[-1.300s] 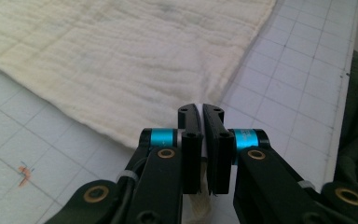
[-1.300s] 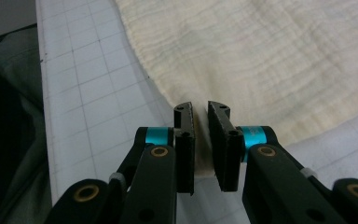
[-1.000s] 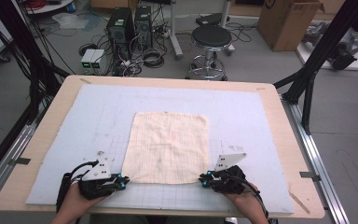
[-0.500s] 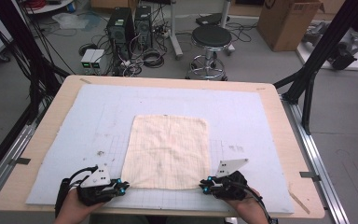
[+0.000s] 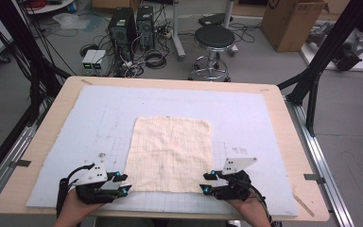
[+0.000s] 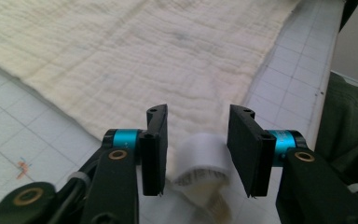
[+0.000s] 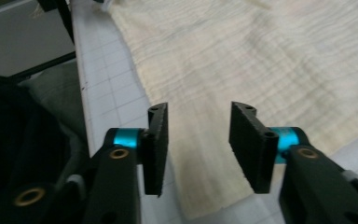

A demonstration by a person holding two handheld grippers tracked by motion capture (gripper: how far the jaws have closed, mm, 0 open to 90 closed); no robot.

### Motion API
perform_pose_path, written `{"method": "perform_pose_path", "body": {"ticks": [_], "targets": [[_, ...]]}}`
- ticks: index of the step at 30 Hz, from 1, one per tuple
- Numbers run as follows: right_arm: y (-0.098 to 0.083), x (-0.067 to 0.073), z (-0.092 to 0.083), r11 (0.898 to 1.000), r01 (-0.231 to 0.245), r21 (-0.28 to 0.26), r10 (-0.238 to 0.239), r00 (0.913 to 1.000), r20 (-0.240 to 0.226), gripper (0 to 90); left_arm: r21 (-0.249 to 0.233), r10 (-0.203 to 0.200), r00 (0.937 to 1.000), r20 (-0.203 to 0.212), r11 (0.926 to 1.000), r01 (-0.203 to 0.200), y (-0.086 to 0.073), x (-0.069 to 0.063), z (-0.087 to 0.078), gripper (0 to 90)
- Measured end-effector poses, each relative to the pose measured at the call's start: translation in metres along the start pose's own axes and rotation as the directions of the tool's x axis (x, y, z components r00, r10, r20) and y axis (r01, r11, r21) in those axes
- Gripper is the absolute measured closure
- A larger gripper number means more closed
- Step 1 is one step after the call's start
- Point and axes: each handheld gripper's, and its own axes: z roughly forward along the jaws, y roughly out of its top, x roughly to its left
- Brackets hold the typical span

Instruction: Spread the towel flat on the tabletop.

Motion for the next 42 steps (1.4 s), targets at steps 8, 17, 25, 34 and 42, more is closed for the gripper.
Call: {"method": "perform_pose_path", "body": {"ticks": [8, 17, 25, 34, 42], "targets": [[0.005, -0.009, 0.001, 0.999, -0.033, -0.038, 0.033, 0.9993, 0.016, 42.7, -0.020, -0.031, 0.9994, -0.012, 0.9993, 0.031, 0.002, 0.009, 0.005, 51.9], [0.005, -0.017, -0.002, 0.995, -0.065, -0.074, 0.070, 0.9956, 0.062, 33.5, -0.044, -0.057, 0.9980, -0.028, 0.9974, 0.056, 0.003, 0.015, 0.004, 46.7], [0.008, -0.018, -0.004, 0.993, -0.069, -0.099, 0.078, 0.9930, 0.088, 28.9, -0.066, -0.088, 0.9945, -0.056, 0.9942, 0.085, 0.007, 0.017, 0.002, 39.9], [0.008, -0.021, -0.003, 0.993, -0.066, -0.098, 0.076, 0.9923, 0.098, 28.1, -0.069, -0.089, 0.9933, -0.074, 0.9941, 0.084, 0.007, 0.020, 0.003, 37.4], [0.009, -0.021, 0.001, 0.995, -0.054, -0.085, 0.063, 0.9928, 0.102, 27.9, -0.065, -0.110, 0.9936, -0.025, 0.9920, 0.108, 0.008, 0.020, 0.004, 37.4]]}}
